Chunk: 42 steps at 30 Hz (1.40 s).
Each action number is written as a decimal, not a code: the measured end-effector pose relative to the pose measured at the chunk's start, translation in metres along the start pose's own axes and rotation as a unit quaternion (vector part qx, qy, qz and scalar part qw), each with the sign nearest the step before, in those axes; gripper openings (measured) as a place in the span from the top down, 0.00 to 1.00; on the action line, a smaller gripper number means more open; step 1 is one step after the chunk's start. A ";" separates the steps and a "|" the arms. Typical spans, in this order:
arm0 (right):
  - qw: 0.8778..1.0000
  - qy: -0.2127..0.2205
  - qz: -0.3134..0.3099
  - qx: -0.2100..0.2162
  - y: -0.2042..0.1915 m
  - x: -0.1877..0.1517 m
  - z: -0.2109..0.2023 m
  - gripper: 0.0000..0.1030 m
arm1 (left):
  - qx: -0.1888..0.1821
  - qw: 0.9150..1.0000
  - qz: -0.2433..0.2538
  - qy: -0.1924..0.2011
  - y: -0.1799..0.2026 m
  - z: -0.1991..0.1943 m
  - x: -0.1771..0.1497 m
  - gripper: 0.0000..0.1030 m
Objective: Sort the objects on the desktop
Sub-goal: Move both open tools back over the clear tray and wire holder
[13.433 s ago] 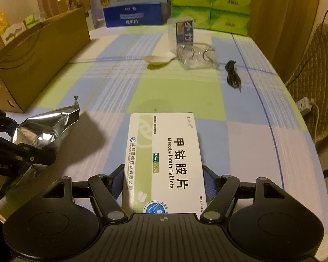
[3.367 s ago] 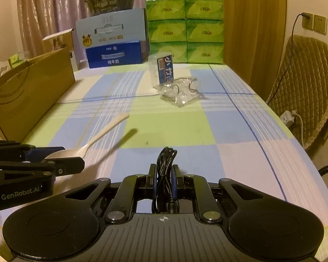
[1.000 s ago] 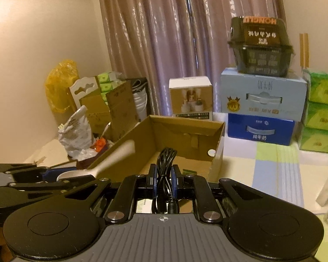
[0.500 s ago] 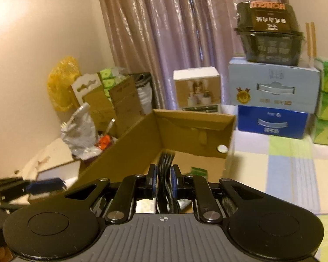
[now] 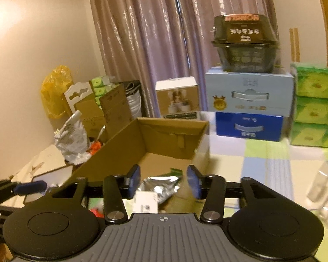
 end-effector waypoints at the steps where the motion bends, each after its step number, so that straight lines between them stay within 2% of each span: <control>1: 1.000 0.000 0.001 -0.003 0.003 -0.001 -0.006 0.44 | -0.002 1.000 0.001 0.001 0.004 -0.002 -0.001 0.32; 5: 1.000 -0.003 0.005 -0.015 0.020 -0.008 -0.031 0.33 | -0.013 1.000 0.005 -0.002 0.024 -0.009 -0.005 0.28; 7: 1.000 -0.003 0.007 -0.018 0.027 -0.014 -0.044 0.24 | -0.020 1.000 0.009 -0.002 0.037 -0.013 -0.006 0.25; 10: 1.000 -0.011 0.002 -0.013 0.039 -0.030 -0.066 0.12 | -0.033 0.999 0.009 0.001 0.056 -0.021 -0.008 0.18; 13: 1.000 -0.021 -0.006 -0.021 0.059 -0.053 -0.088 0.05 | -0.054 0.998 0.017 0.002 0.079 -0.028 -0.011 0.09; 16: 0.998 -0.043 -0.001 -0.045 0.088 -0.078 -0.104 0.02 | -0.074 0.997 0.038 -0.001 0.106 -0.032 -0.016 0.02; 21: 0.994 -0.067 0.022 -0.088 0.141 -0.105 -0.134 0.02 | -0.110 0.990 0.084 -0.003 0.156 -0.033 -0.018 0.01; 26: 0.991 -0.075 0.016 -0.113 0.176 -0.110 -0.158 0.02 | -0.142 0.982 0.119 -0.016 0.200 -0.025 -0.021 0.01; 30: 0.989 -0.094 -0.019 -0.111 0.193 -0.108 -0.165 0.02 | -0.163 0.972 0.166 -0.026 0.236 -0.012 -0.021 0.01; 33: 0.986 -0.116 -0.066 -0.100 0.201 -0.109 -0.165 0.02 | -0.185 0.958 0.216 -0.036 0.261 -0.002 -0.020 0.01; 36: 0.980 -0.137 -0.119 -0.080 0.210 -0.112 -0.161 0.02 | -0.206 0.935 0.286 -0.038 0.288 0.009 -0.019 0.01; 39: 0.972 -0.156 -0.168 -0.060 0.219 -0.114 -0.154 0.02 | -0.232 0.904 0.357 -0.045 0.311 0.022 -0.019 0.01; 41: 0.965 -0.165 -0.196 -0.049 0.226 -0.115 -0.146 0.02 | -0.251 0.877 0.407 -0.049 0.325 0.028 -0.024 0.01; 42: 0.961 -0.170 -0.211 -0.045 0.229 -0.116 -0.143 0.02 | -0.265 0.860 0.433 -0.048 0.332 0.031 -0.025 0.01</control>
Point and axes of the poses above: each gripper's, at about its wrist camera, not at the fingertips, and z roughly the way its jaws point, y to its right, x to its top, the point moved 8 cm from there along z, roughly the way its jaws point, and after that the axes turned 4 degrees about -z, right-handed, at the moved point
